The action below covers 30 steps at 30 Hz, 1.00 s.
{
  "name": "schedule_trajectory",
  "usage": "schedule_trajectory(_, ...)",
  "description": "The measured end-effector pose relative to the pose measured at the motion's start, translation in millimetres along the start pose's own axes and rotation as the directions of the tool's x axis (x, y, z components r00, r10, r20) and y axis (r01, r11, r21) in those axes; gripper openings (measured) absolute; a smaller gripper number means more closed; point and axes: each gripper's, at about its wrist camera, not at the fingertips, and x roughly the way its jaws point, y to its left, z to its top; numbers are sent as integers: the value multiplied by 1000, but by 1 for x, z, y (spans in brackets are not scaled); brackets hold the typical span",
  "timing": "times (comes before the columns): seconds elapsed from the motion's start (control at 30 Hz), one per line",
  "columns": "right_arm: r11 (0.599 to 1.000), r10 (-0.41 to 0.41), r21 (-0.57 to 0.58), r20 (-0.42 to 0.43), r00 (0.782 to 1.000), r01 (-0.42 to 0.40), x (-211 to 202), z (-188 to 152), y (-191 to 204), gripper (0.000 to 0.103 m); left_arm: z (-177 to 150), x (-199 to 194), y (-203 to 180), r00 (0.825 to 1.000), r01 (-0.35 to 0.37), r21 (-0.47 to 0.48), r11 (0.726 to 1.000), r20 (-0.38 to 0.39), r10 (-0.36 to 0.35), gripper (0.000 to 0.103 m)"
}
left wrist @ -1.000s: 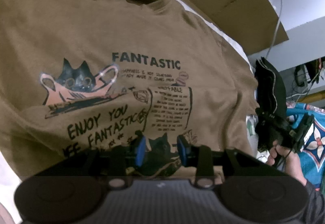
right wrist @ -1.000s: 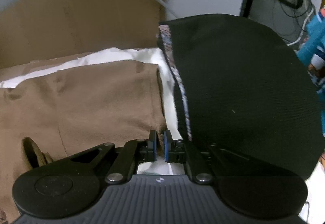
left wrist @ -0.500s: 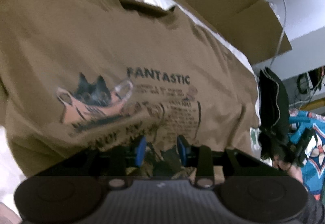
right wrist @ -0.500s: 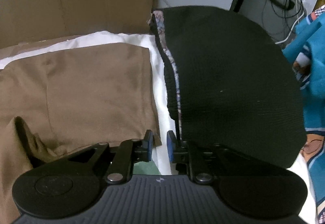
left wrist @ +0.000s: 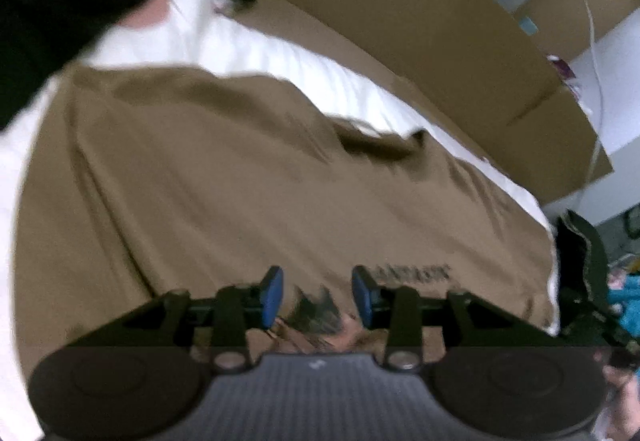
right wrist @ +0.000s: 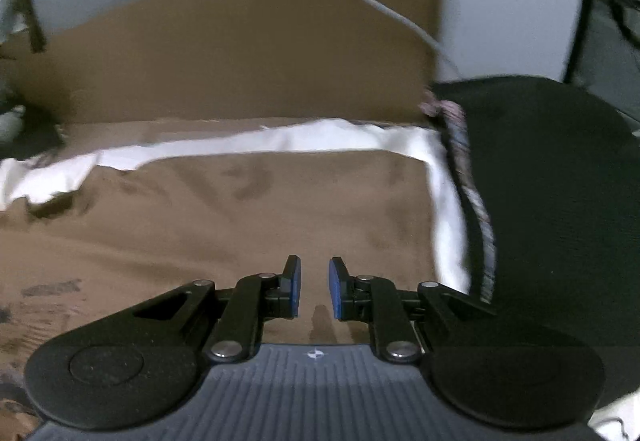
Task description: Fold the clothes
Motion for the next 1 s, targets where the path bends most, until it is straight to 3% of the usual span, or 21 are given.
schedule_trajectory(0.17,997,57,-44,3,998,-57,10,20,21,21,30,2,10,997,-47,13,999,56,47,40)
schedule_trajectory(0.47,989,125,-84,-8,992,-125,43,60,64,21,89,23,16,992,-48,-9,999,115,49,40)
schedule_trajectory(0.5,987,135,-84,-9,991,-135,46,62,69,26,92,24,16,992,-56,1,998,113,56,40)
schedule_trajectory(0.53,986,145,-84,-10,989,-145,49,65,73,37,97,26,15,992,-64,12,998,112,63,40)
schedule_trajectory(0.57,984,155,-84,-11,988,-155,52,68,78,40,101,27,15,991,-67,19,998,114,64,40)
schedule_trajectory(0.83,969,233,-84,-21,972,-234,76,89,115,40,120,36,22,986,-118,45,992,128,112,44)
schedule_trajectory(1.0,961,258,-92,-28,966,-259,90,98,131,40,127,45,26,987,-115,62,991,122,106,44)
